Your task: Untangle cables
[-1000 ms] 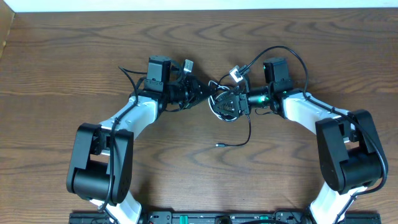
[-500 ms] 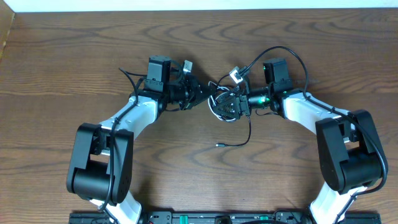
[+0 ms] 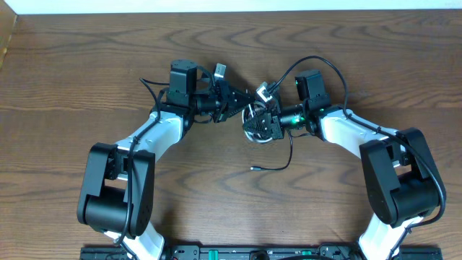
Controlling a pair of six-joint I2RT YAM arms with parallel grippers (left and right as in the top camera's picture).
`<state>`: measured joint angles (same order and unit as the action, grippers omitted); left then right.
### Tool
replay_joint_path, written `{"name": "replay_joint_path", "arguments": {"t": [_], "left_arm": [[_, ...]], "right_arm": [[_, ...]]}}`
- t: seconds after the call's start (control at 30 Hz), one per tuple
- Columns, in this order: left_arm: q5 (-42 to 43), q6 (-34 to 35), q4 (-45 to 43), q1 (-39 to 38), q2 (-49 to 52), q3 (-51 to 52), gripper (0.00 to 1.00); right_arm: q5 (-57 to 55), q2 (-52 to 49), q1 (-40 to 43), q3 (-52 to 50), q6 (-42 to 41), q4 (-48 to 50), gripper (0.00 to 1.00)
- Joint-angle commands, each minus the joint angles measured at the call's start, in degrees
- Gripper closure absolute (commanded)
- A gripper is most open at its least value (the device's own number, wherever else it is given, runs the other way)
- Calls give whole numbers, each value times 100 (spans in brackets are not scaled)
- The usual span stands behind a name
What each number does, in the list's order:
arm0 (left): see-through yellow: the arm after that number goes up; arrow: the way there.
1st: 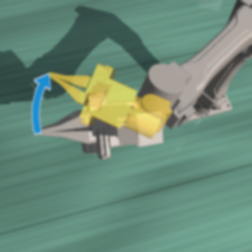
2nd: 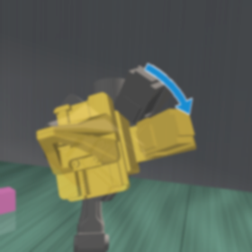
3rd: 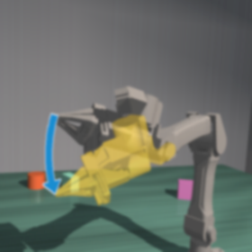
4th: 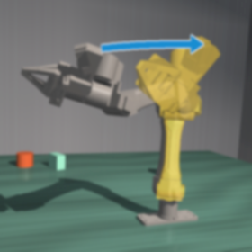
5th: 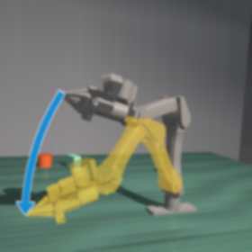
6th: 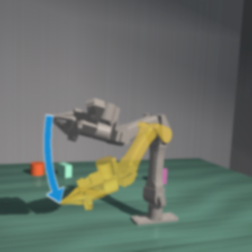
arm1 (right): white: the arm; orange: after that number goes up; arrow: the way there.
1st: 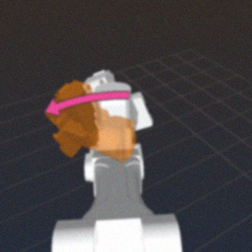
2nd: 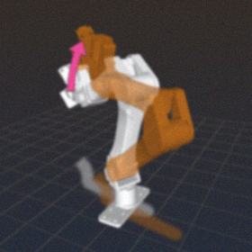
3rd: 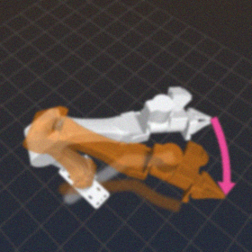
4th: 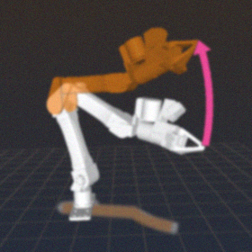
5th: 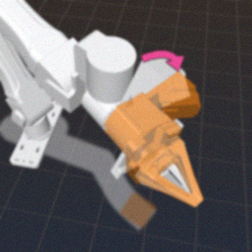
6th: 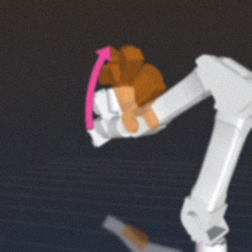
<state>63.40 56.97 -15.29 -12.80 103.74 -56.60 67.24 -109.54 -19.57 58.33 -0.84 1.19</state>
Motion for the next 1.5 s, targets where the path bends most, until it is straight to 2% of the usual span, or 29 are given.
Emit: {"name": "replay_joint_path", "arguments": {"t": [0.0, 0.03, 0.07, 0.13, 0.2, 0.27, 0.53, 0.7, 0.93, 1.1, 1.37, 1.47], "left_arm": [[120, -769, -22, 26, 20, -63, 92], [94, -942, -4, 26, 20, -63, 92], [39, -1064, 26, 26, 20, -63, 84], [-85, -1215, 120, 33, 20, -63, 59], [-289, -1357, 332, 94, 20, -63, 39], [-369, -1456, 470, 151, 20, -63, 36], [-461, -1934, 1209, 302, 20, -63, 34], [-1423, -2035, 2006, 247, 20, -42, 34], [-1484, -2035, 1893, 37, 20, 11, 34], [-1502, -2033, 1633, -151, 20, 11, 34], [-2284, -2033, 1650, -538, 22, 11, 35], [-2557, -2033, 1650, -688, 22, 11, 62]], "right_arm": [[42, -11, 105, 2, -236, 146, 99], [44, -11, 151, 2, -348, 223, 99], [79, -11, 203, 2, -452, 295, 99], [201, -11, 291, 2, -592, 426, 99], [345, -11, 396, 2, -706, 531, 99], [343, -11, 439, 2, -732, 546, 99], [339, -11, 525, 2, -942, 636, 99], [345, -11, 525, 2, -1497, 1019, 99], [350, -11, 507, 2, -1910, 1366, 99], [461, -11, 431, 2, -1910, 1366, 99], [664, -11, 411, 2, -2192, 1827, 99], [660, -11, 411, 2, -2256, 1923, 99]]}}
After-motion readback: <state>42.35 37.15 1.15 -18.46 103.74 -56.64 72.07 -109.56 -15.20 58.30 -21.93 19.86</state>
